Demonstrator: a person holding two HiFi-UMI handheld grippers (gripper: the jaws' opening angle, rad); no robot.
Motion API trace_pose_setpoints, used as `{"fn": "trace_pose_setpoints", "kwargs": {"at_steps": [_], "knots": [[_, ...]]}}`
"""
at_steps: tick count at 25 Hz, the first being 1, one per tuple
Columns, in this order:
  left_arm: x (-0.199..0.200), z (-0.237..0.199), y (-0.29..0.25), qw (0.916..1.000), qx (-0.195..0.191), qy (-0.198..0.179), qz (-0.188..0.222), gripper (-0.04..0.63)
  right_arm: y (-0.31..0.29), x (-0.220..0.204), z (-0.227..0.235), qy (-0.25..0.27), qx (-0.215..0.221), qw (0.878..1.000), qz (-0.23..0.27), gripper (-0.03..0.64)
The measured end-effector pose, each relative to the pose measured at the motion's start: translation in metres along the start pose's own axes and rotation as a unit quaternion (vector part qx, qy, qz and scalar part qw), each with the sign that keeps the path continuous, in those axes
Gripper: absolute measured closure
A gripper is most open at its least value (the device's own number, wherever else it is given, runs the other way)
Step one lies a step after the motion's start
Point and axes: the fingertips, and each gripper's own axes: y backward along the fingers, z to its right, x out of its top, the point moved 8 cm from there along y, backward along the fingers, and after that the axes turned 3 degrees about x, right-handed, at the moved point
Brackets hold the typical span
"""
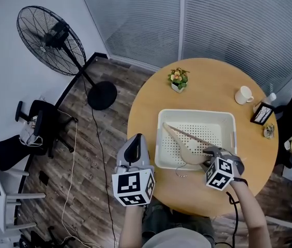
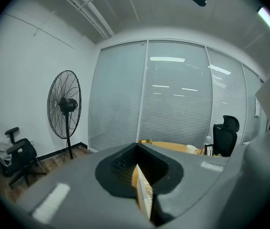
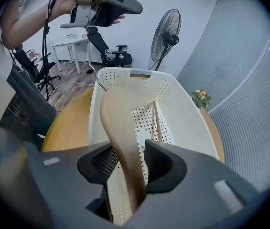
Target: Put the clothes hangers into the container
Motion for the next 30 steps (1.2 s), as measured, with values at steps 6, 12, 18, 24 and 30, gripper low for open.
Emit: {"fn": "trace_pose_setpoints", "kwargs": {"at_steps": [6, 12, 18, 24, 30], "knots": [[0.001, 0.001, 0.005, 1.0, 0.002, 0.006, 0.005, 0.595, 0.012, 0.002, -0.006, 0.032, 0.007, 0.999, -0.011, 0.416], [0.003, 0.003, 0.01, 0.9999, -0.001, 0.008, 0.012, 0.595, 0.03, 0.004, -0.012, 0.043, 0.014, 0.999, -0.006, 0.405], [0.006, 0.004, 0.013, 0.9998, -0.001, 0.01, 0.019, 0.595, 0.06, 0.015, 0.003, -0.012, -0.024, 0.997, 0.072, 0.434], [0.014, 0.001, 0.019, 0.9995, -0.001, 0.009, 0.032, 0.595, 0.09, 0.03, 0.029, -0.097, -0.109, 0.976, 0.162, 0.443], [0.024, 0.0, 0.022, 0.9989, -0.002, 0.004, 0.046, 0.595, 0.113, 0.041, 0.043, -0.181, -0.17, 0.937, 0.247, 0.472]]}}
